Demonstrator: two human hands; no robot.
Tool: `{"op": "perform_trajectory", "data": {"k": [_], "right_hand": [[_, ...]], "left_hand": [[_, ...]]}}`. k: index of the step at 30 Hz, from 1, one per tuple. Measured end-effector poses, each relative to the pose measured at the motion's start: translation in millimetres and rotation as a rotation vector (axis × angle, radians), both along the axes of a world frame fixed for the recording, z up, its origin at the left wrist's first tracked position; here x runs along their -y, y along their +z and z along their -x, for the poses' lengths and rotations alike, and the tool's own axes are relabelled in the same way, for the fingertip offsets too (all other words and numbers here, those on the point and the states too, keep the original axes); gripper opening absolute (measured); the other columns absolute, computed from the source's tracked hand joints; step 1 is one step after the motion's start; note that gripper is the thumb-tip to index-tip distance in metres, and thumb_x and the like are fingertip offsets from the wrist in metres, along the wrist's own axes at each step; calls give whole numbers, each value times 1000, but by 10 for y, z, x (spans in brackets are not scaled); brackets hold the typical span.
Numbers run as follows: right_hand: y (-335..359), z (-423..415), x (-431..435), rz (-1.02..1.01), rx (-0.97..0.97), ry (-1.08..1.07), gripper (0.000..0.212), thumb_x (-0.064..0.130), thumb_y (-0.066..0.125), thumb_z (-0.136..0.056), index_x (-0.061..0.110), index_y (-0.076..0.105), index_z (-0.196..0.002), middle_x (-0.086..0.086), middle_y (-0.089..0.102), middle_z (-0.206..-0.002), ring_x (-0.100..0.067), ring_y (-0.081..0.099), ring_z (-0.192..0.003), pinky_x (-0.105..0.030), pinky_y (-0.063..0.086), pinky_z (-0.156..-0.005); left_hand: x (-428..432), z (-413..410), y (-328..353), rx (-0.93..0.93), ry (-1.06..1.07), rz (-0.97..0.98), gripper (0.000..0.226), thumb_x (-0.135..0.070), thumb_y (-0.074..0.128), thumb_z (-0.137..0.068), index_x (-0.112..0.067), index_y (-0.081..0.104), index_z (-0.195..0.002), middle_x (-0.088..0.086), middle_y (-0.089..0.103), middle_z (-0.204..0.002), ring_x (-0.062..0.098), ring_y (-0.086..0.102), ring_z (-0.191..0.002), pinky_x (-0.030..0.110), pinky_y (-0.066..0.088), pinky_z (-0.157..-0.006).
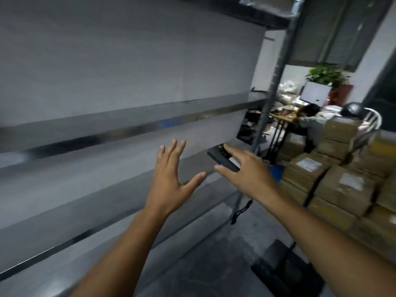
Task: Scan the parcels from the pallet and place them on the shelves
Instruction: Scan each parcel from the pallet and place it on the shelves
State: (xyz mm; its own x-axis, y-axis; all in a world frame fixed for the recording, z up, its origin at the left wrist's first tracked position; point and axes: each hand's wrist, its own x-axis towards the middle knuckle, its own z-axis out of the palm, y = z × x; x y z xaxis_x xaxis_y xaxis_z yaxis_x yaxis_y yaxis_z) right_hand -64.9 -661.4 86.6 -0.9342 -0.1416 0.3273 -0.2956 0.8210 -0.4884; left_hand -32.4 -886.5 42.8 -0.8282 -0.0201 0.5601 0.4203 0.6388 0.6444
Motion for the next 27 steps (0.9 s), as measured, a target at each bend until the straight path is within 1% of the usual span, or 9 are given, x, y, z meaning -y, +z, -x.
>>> {"op": "perform_trajectory", "data": {"k": [6, 8, 10, 14, 16, 18, 21, 24, 27], "right_hand": [[-16, -471, -2159, 28, 29, -300, 78, 79, 54, -82, 52, 27, -151, -3, 43, -152, -29, 44, -135, -47, 46, -99], [-71, -687, -2772, 43, 52, -399, 78, 78, 53, -84, 51, 26, -152, -2, 42, -152, -29, 46, -132, -48, 48, -99], [-154, -919, -3293, 71, 78, -486, 78, 75, 55, -85, 48, 27, -153, -2, 45, -147, -29, 49, -128, -47, 48, -97], [-357, -1304, -4099, 132, 92, -616, 79, 76, 57, -83, 46, 33, -152, 0, 46, -150, -27, 47, -133, -47, 47, -100], [-465, -1446, -4408, 169, 73, -698, 79, 75, 59, -81, 46, 36, -151, 2, 48, -148, -24, 49, -132, -41, 47, -98], [-564, -1531, -4679, 172, 66, -767, 77, 75, 58, -82, 46, 37, -150, 4, 51, -144, -22, 52, -127, -38, 48, -93], [-673, -1561, -5052, 158, 62, -830, 73, 74, 58, -83, 45, 40, -148, 5, 55, -134, -21, 57, -117, -34, 49, -83], [-747, -1427, -5476, 152, 81, -868, 74, 71, 59, -84, 41, 42, -149, -1, 56, -133, -24, 56, -117, -34, 46, -84], [-749, -1138, -5892, 124, 117, -868, 78, 72, 58, -84, 36, 39, -152, -3, 56, -136, -25, 57, -117, -40, 51, -91]], "left_hand": [[-2152, 297, -35, 29, -336, -45, 91, -72, 63, -83, -32, 31, -158, -8, 28, -166, 17, 20, -155, 49, 26, -124], [-2770, 305, -90, 56, -423, -67, 94, -82, 58, -80, -34, 33, -156, -7, 35, -162, 16, 31, -151, 47, 33, -121], [-3309, 272, -179, 93, -516, -71, 95, -85, 57, -77, -36, 34, -155, -12, 38, -157, 8, 36, -145, 38, 35, -117], [-4184, 219, -348, 162, -670, -60, 93, -84, 59, -76, -42, 31, -154, -21, 34, -156, -4, 31, -141, 29, 32, -111], [-4552, 218, -401, 181, -741, -45, 91, -84, 60, -76, -44, 31, -153, -26, 33, -152, -11, 28, -136, 23, 32, -106], [-4880, 251, -432, 208, -805, -40, 93, -85, 60, -75, -44, 31, -153, -24, 30, -156, -8, 28, -138, 25, 33, -108], [-5300, 405, -494, 219, -835, -32, 90, -75, 67, -78, -44, 31, -155, -18, 29, -161, 4, 28, -146, 34, 33, -113], [-5710, 663, -559, 244, -870, -43, 91, -71, 72, -77, -49, 28, -153, -30, 28, -152, -11, 24, -136, 30, 30, -109], [-6119, 1029, -641, 266, -874, -54, 101, -74, 75, -68, -47, 28, -153, -27, 30, -152, -12, 24, -133, 27, 30, -108]]}}
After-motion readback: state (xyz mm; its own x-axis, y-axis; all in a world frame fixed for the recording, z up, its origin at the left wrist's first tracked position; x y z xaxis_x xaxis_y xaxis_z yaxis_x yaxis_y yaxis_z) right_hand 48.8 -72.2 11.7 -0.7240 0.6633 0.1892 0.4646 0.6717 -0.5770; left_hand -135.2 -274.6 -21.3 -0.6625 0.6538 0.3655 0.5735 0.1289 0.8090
